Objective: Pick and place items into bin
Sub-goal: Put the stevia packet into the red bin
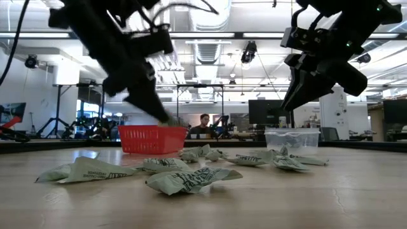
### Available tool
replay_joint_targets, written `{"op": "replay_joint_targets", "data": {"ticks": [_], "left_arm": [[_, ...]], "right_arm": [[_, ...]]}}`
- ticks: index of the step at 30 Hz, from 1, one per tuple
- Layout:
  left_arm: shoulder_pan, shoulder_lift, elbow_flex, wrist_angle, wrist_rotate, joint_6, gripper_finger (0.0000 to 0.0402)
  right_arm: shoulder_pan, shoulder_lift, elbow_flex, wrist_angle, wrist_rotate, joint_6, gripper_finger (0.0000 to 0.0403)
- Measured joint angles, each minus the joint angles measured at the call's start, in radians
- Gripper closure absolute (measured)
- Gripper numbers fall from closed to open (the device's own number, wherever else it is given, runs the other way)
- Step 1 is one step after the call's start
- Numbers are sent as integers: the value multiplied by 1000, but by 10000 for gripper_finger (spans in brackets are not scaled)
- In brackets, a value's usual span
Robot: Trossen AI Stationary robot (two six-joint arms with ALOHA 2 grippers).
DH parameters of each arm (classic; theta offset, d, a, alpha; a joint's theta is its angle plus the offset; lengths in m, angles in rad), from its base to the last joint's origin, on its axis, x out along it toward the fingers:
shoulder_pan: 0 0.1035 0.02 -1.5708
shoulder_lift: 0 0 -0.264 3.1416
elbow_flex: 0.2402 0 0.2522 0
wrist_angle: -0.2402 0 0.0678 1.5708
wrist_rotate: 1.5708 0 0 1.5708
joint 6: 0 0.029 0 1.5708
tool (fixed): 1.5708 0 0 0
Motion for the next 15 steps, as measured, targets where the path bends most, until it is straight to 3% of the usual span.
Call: {"op": "replay_joint_targets", "data": {"ticks": [8,15], "left_arm": [[10,-148,-14,-117,-224,30,400],[76,-176,-36,-176,-227,29,400]], "right_arm": [[0,0,0,0,0,0,339],[0,0,0,0,0,0,340]]}}
